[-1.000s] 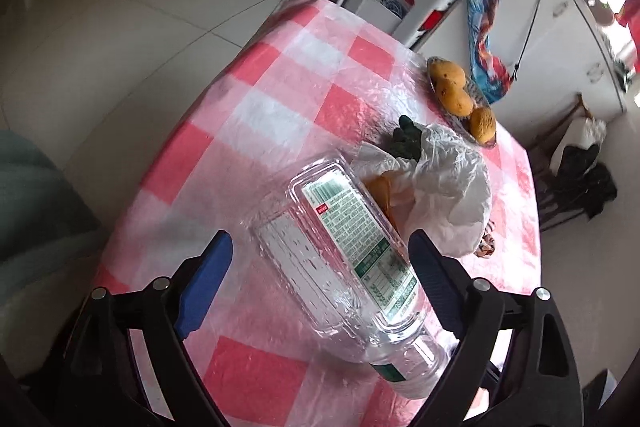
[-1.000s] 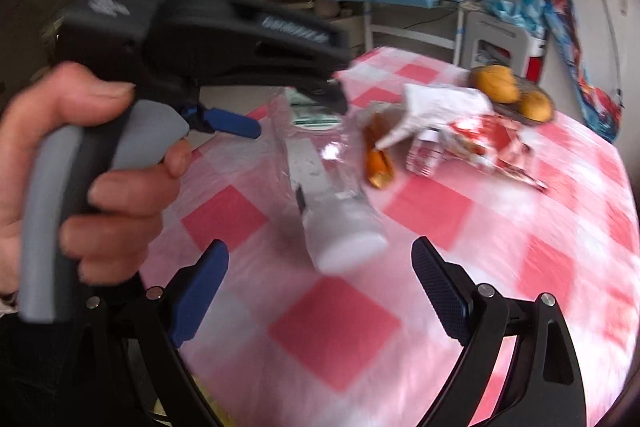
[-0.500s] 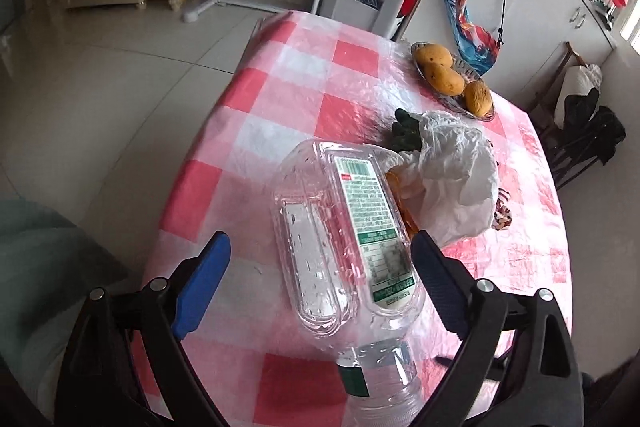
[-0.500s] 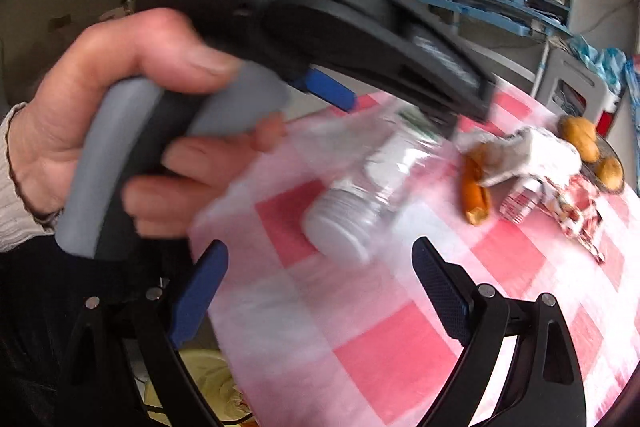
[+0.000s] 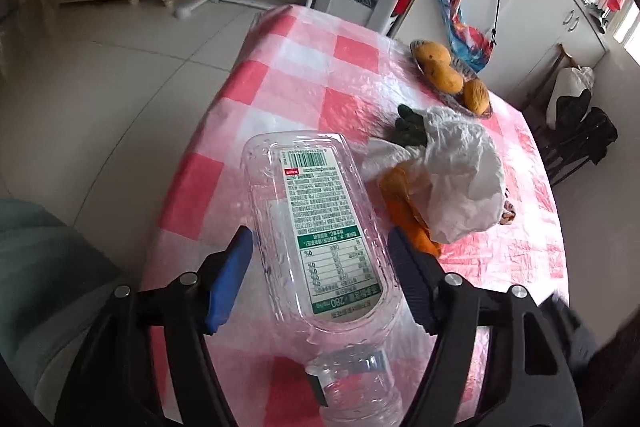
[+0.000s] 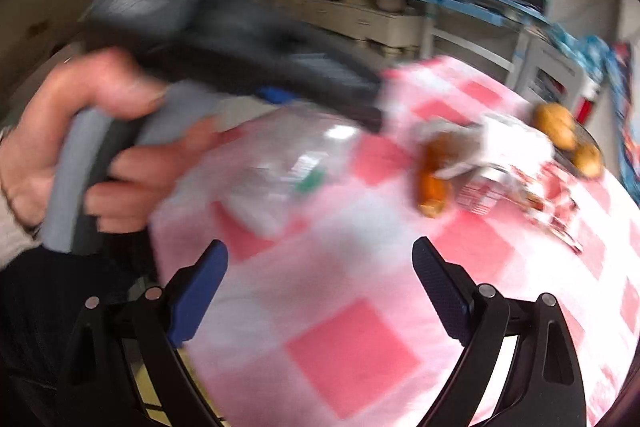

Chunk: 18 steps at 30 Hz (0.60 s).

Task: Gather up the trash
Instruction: 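Close left tool around the body of the clear plastic bottle, then grasp the orange sausage-like item with right tool while left tool lifts the bottle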

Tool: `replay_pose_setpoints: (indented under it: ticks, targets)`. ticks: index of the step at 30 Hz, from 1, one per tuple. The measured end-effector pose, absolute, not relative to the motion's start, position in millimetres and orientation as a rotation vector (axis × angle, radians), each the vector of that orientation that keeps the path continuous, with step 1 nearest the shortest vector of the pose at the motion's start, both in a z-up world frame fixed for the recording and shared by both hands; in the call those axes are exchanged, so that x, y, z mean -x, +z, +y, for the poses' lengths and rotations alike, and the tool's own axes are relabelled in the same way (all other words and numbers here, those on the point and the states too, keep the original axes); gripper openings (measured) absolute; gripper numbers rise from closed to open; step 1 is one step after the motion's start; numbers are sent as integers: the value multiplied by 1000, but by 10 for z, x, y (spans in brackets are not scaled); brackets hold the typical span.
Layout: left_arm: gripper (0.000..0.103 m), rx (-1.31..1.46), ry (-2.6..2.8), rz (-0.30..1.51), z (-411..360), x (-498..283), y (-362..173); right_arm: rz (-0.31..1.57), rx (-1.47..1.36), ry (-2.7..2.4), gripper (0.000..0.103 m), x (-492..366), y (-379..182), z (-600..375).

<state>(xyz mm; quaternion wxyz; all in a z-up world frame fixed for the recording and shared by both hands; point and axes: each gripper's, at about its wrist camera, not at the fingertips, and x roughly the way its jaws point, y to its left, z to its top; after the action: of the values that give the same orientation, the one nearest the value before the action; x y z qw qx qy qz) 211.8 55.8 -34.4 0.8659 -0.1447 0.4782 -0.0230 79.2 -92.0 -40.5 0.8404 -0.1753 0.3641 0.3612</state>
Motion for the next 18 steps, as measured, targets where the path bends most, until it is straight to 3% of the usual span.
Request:
replay_pose_setpoints:
  ticks: [4, 6, 9, 18]
  targets:
    - [63, 295, -134, 982, 636, -2098, -349, 790, 338, 698, 87, -987, -393, -970]
    - [61, 274, -163, 980, 655, -2089, -337, 798, 349, 693, 73, -1056, -400, -910]
    - [61, 239, -163, 973, 709, -2065, -315, 813, 358, 681, 64, -1173, -425, -803]
    - [61, 225, -179, 952, 701, -2030, -319, 863, 369, 602, 56, -1540, -540, -656]
